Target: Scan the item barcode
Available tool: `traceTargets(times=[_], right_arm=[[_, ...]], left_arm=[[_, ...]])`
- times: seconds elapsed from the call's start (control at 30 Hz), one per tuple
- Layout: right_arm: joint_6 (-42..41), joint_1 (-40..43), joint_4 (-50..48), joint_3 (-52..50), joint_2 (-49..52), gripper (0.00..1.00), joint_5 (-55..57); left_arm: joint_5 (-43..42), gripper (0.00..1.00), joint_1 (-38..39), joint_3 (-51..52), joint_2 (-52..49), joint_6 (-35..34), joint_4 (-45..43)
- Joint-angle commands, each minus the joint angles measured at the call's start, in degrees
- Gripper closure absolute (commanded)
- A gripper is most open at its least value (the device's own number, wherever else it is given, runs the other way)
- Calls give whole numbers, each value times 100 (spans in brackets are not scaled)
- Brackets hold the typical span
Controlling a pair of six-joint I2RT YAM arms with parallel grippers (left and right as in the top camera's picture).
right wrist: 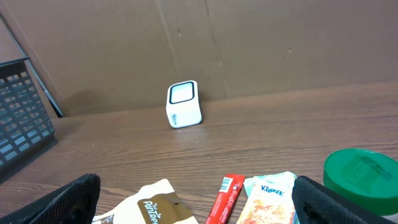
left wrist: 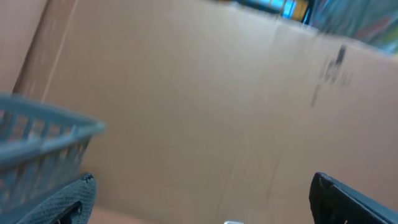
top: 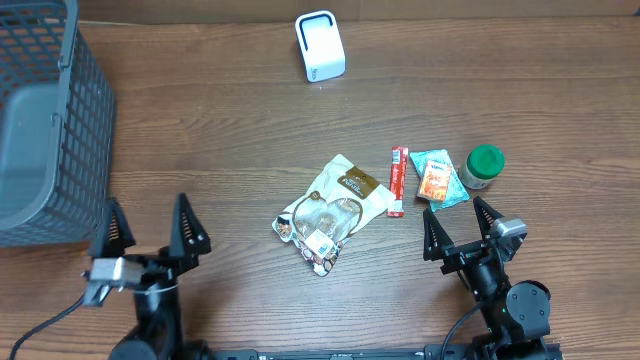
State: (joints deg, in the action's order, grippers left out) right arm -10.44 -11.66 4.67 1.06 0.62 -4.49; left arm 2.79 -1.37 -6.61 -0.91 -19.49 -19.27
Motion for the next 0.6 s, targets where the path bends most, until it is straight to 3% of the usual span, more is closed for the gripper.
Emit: traceTargets(times=[0.0,0.1,0.27,0.57], right_arm=[[46,17,-24,-61,-46,0,35],[46,17,-24,-61,-46,0,35],[46,15,-24,-61,-46,0,35],[46,15,-24,-61,-46,0,35]], left_arm=[[17,0,28,334,70,20,-24],[15,0,28,564,70,20,59],[-7,0,28,634,70,118,1049],[-282,0,26,634,70,1705,2343]])
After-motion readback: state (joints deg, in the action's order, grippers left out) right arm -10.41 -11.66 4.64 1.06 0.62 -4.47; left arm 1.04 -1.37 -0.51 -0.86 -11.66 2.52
